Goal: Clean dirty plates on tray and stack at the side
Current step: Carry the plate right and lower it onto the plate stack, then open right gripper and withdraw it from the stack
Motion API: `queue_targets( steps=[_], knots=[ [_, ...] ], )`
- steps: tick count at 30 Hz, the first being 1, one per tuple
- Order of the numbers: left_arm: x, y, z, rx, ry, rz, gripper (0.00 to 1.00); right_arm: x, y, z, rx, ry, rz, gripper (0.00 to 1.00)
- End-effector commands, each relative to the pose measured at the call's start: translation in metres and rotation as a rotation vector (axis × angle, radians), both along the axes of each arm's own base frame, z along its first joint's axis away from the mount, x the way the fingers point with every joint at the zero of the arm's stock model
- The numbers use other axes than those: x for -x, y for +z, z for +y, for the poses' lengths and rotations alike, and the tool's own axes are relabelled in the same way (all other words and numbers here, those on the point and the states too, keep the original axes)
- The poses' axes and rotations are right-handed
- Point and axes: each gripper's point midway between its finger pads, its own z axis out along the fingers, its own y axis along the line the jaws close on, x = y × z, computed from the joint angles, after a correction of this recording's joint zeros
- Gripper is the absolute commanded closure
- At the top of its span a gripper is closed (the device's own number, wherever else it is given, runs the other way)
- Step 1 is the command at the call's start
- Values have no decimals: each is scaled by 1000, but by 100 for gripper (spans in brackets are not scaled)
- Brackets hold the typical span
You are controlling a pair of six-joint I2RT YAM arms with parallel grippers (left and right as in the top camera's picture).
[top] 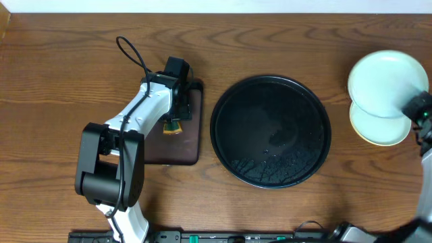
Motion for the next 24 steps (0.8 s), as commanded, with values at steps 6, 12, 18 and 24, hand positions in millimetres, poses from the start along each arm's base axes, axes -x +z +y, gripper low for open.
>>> queue_targets(
  steps=[6,12,18,24],
  knots=[
    [1,-1,3,-14,-1,4,20,5,-92,-32,-187,-127,140,99],
    [1,-1,3,-14,-1,4,20,-11,-85,-18,-255,-33,80,48],
    [1,-1,3,-14,-1,4,20,-35,-20,39,-271,285,15,45],
    [1,-1,3,-14,-1,4,20,-49,15,124,-175,595,91,44]
  ],
)
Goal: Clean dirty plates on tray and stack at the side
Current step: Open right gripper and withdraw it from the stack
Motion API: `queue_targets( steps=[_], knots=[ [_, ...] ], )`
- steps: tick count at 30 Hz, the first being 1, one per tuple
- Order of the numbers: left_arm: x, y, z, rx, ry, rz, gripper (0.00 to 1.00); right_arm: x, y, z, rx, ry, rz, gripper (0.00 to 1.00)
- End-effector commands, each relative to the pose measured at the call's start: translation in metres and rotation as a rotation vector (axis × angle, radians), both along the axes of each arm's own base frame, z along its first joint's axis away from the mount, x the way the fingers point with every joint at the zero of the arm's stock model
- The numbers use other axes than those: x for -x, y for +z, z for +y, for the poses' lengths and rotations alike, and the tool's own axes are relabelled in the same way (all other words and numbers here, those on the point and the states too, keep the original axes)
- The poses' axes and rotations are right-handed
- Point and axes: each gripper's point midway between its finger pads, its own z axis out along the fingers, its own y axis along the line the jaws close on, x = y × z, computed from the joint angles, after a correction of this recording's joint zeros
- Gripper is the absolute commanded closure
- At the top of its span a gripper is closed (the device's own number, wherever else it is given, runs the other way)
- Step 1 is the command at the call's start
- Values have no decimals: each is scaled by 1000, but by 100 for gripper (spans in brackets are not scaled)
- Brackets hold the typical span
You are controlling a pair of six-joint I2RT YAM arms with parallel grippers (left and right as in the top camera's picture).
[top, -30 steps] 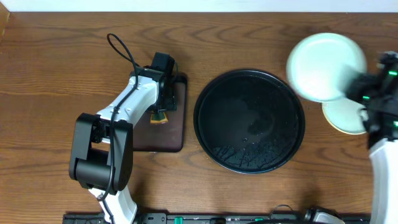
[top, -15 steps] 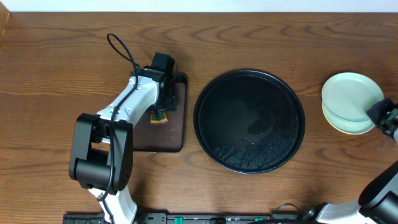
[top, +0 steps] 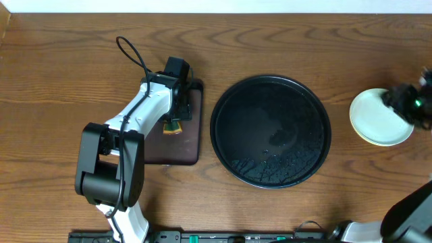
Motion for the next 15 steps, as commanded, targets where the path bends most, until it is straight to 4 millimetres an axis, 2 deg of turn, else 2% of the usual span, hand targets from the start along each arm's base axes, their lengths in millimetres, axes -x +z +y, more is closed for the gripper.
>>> queue_targets(
  steps=[1,3,8,9,10,15],
  knots=[
    [1,-1,3,-14,-1,4,20,-17,29,66,84,298,-80,43],
    [1,-1,3,-14,-1,4,20,-19,27,102,115,437,-85,42],
    [1,-1,3,-14,-1,4,19,-20,18,150,257,610,-56,27],
    [1,-1,3,-14,-1,4,19,-20,17,155,278,621,-48,18],
    [1,-1,3,-14,-1,4,20,-18,15,161,302,635,-36,1],
    [1,-1,3,-14,-1,4,20,-15,14,188,315,704,-40,1]
  ],
)
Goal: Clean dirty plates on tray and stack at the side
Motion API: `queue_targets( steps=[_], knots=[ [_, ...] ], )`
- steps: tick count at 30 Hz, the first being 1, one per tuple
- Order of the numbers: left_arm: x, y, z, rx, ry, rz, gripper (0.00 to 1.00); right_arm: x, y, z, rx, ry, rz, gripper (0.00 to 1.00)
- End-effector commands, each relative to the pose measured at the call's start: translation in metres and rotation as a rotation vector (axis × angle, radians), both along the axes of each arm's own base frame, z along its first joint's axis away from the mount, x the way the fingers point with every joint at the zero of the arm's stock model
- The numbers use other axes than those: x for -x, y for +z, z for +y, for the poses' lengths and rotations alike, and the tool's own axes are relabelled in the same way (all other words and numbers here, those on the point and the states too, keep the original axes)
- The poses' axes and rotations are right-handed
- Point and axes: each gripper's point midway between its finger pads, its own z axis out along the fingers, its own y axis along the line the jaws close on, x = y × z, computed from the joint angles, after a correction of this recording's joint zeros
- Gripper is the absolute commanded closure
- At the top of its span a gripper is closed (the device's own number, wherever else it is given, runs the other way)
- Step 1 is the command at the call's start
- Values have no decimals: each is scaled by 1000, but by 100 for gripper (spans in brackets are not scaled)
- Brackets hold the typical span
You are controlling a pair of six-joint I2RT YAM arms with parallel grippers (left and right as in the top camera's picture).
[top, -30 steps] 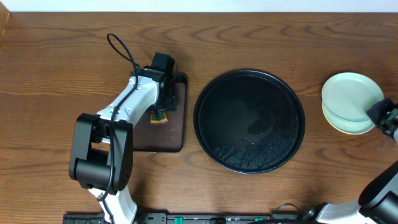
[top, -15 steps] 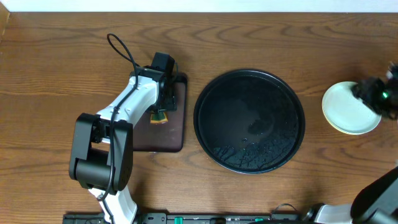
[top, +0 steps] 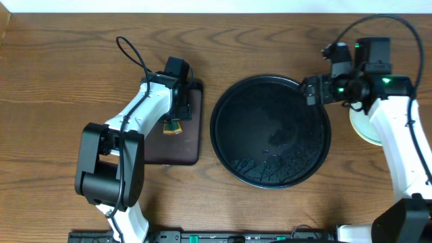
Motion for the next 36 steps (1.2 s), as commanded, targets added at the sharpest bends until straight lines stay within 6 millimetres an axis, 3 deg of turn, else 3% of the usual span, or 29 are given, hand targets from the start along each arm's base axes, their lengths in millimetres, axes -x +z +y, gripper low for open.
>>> queue_targets(
  steps=[1,23,27,31,36],
  knots=[
    [1,-1,3,-14,-1,4,20,1,-2,6,55,35,-6,1],
    [1,-1,3,-14,-1,4,20,4,1,11,55,47,-14,1],
    [1,-1,3,-14,-1,4,19,11,35,10,51,45,-104,1],
    [1,-1,3,-14,-1,3,19,22,97,-9,141,-7,-312,1],
    [1,-1,3,-14,-1,3,20,53,178,-23,205,-47,-592,1]
  ],
)
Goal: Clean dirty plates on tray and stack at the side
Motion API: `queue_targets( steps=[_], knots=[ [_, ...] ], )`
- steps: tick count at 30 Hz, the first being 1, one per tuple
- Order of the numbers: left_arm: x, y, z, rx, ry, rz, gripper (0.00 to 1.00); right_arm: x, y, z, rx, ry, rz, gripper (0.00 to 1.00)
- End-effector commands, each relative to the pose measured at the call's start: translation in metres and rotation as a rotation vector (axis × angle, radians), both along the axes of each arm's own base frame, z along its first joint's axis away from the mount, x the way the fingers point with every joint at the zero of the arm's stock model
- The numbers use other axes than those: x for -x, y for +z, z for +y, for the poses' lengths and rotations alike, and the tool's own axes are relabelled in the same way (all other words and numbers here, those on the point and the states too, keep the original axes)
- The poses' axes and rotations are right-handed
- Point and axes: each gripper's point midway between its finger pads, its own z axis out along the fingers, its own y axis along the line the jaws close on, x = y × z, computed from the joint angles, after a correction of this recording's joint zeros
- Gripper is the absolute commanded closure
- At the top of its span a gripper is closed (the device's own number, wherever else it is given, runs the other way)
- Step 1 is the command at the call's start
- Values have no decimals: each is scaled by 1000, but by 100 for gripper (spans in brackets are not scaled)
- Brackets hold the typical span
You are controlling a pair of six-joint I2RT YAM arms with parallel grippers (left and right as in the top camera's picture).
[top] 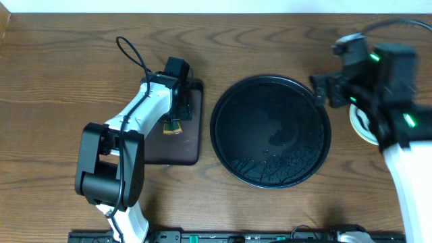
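The round black tray (270, 131) lies mid-table with no plates on it, its surface wet and speckled. Only a sliver of the stacked white plates (358, 123) shows at the right, under my right arm. That arm is blurred and close to the camera. Its right gripper (322, 90) hangs over the tray's upper right rim with nothing seen in it, and its jaws are too blurred to read. My left gripper (176, 116) points down at the brown mat, shut on a yellow-green sponge (174, 127).
A dark brown mat (187, 145) lies left of the tray, under the left gripper. The left arm's base stands at the front left. Bare wooden table surrounds everything.
The right arm now stands larger and blurred in view, shifted slightly right, with its gripper still over the tray's upper right rim. The left arm, sponge and tray have not moved.
A white plate was held over the stack at the far right. Then that plate lay on the stack with the right gripper beside it. Then the right gripper was empty over the tray's upper right rim, where it still hovers. The left arm stayed put on the mat throughout.
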Motion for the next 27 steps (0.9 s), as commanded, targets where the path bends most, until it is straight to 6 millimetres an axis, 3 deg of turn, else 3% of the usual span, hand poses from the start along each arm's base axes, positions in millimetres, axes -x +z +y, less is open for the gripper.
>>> queue_targets(
  steps=[1,3,4,5,10,14,20,27],
  knots=[
    [1,-1,3,-14,-1,4,19,27,52,-14,66,-41,-190,1],
    [1,-1,3,-14,-1,3,19,46,75,-16,65,-47,-297,1],
    [1,-1,3,-14,-1,3,20,67,85,-18,57,-53,-381,1],
    [1,-1,3,-14,-1,4,20,78,87,-19,54,-54,-418,1],
    [1,-1,3,-14,-1,3,20,134,70,-23,39,-61,-584,1],
    [1,-1,3,-14,-1,4,19,161,46,-27,30,-78,-717,1],
    [1,-1,3,-14,-1,4,20,164,28,-22,11,-56,-907,1],
    [1,-1,3,-14,-1,3,20,144,0,-16,1,-29,-996,1]
  ],
)
